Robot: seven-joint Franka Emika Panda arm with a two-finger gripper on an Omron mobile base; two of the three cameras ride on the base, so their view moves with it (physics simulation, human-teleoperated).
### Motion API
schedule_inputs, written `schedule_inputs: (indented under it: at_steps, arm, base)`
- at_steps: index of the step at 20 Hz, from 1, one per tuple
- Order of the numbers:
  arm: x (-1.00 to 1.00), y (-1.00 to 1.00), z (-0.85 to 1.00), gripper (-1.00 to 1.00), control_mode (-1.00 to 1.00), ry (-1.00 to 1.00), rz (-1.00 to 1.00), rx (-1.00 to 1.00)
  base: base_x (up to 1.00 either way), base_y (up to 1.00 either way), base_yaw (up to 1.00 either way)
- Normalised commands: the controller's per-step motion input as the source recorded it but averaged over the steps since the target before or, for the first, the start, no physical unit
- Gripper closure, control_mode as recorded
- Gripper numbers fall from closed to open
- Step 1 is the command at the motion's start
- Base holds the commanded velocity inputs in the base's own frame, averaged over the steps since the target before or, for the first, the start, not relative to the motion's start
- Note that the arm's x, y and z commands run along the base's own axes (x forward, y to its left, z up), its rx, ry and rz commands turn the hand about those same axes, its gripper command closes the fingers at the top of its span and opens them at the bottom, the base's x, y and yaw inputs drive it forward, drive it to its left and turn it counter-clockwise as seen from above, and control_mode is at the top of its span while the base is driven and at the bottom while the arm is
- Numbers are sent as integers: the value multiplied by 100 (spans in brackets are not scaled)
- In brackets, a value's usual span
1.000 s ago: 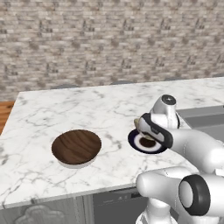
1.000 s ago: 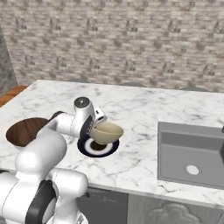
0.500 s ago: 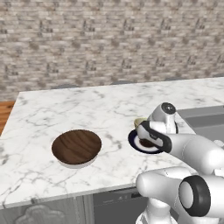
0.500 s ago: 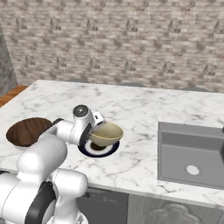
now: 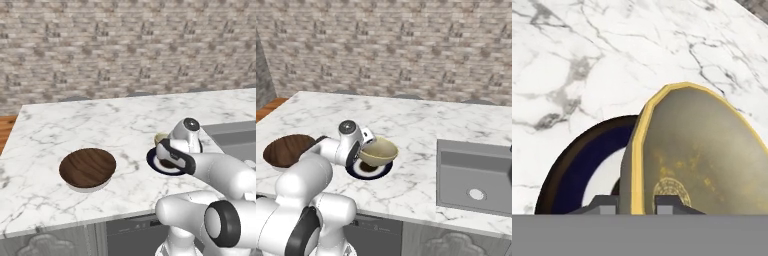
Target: Move the bowls from the cabinet to the plates on the dining table.
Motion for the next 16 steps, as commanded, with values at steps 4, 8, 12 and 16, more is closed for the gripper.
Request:
schedule_inputs:
  at_steps: [4, 8, 12, 16]
  arm:
    - [0, 3, -10, -100, -100, 0, 0, 1]
    - [0, 1, -7, -100, -100, 0, 0, 0]
    - [0, 0, -2, -100, -100, 0, 0, 0]
    - [-7, 0, 0, -100, -100, 0, 0, 0]
  base:
    - [0, 0, 0]
    - [0, 0, 0]
    - [0, 0, 0]
    - [0, 0, 0]
